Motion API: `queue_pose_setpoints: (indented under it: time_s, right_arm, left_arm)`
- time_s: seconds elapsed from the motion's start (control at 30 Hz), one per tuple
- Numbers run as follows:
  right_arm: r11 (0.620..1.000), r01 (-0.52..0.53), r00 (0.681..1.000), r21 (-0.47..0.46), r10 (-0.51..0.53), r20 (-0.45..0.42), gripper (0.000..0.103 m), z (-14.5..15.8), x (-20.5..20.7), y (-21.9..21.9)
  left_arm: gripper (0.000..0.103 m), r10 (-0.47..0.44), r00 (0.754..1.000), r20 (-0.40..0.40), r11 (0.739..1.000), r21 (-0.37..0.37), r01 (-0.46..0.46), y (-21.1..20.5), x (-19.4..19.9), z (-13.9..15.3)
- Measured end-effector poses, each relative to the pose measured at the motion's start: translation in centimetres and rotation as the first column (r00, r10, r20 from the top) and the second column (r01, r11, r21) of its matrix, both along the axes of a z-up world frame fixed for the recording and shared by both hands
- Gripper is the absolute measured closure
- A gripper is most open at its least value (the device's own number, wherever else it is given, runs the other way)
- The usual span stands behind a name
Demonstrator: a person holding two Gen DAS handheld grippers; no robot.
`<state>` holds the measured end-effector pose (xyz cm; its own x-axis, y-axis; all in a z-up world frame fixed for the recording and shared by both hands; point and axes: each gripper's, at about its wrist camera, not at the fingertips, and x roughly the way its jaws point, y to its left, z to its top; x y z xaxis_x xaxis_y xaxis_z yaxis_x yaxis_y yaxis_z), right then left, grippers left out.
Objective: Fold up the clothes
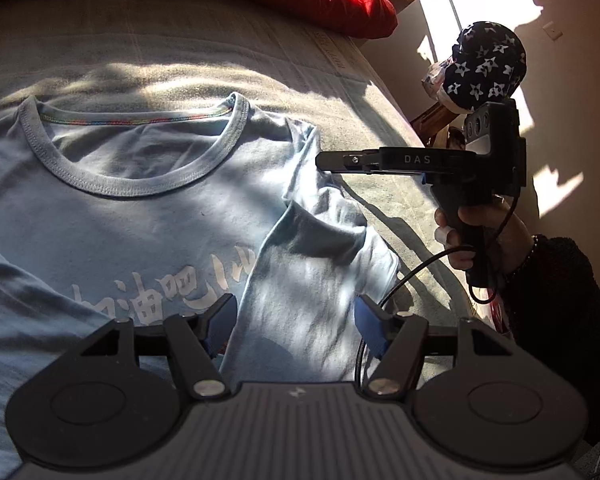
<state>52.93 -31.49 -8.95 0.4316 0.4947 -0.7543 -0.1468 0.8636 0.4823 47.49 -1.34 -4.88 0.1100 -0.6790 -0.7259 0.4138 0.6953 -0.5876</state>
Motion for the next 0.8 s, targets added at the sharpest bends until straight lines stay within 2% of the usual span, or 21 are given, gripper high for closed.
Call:
queue_pose_setpoints:
  time_s: [0.07,0.1,0.13,0.27,0.37,0.47,0.53,0.6,0.7,0.8]
  right_arm:
    - [1.000,-0.013,0.999,0.023,0.014,-0.035,0.065,-0.4,1.1,-0.1]
    - [1.000,-0.010,0.999,0.027,0.011,-0.045,0.090,-0.5,1.4,-0.1]
    - [1.000,-0.006,0.999,0.016,0.006,-0.045,0.101,-0.3,1.7,-0.1]
    - [0.999,-0.041,0.998,-0.030,0.040,-0.045,0.101,1.1,3.5,0.4]
    - [0.992,-0.064,0.993,-0.111,0.052,-0.102,0.093,1.0,4.5,0.6]
    - [0.993,-0.030,0.997,-0.110,0.021,-0.079,0.087,2.7,2.8,-0.5]
    - [0.995,-0.027,0.999,-0.092,0.023,-0.048,0.075,4.4,0.8,-0.8]
    - [0.996,-0.069,0.997,-0.048,0.068,-0.020,0.070,5.3,-1.5,-0.1]
    - [0.987,-0.160,0.987,0.026,0.160,-0.005,0.054,5.5,-4.6,1.7]
    - [0.972,-0.229,0.973,-0.042,0.230,0.024,0.052,4.3,-6.7,4.0]
  left_arm:
    - [0.036,-0.011,1.000,-0.009,1.000,0.029,0.011,-0.2,0.3,0.4]
    - [0.036,-0.014,1.000,-0.016,0.999,0.043,0.014,-0.3,0.4,0.6]
    - [0.036,-0.015,1.000,-0.025,0.998,0.058,0.017,-0.5,0.7,0.8]
    - [0.036,0.010,0.998,-0.065,0.998,0.059,-0.006,-0.7,1.8,1.9]
    - [0.036,0.046,0.995,-0.094,0.997,0.060,-0.040,-1.0,2.8,2.7]
    - [0.036,0.064,0.989,-0.135,0.997,0.047,-0.058,-1.6,4.2,3.6]
    - [0.035,0.061,0.987,-0.148,0.998,0.041,-0.055,-2.6,5.3,4.1]
    - [0.035,0.064,0.985,-0.161,0.998,0.035,-0.059,-3.9,6.3,4.2]
    - [0.035,0.095,0.976,-0.196,0.996,0.021,-0.092,-6.1,7.6,3.5]
    - [0.035,0.096,0.970,-0.224,0.995,-0.009,-0.101,-8.2,8.2,2.6]
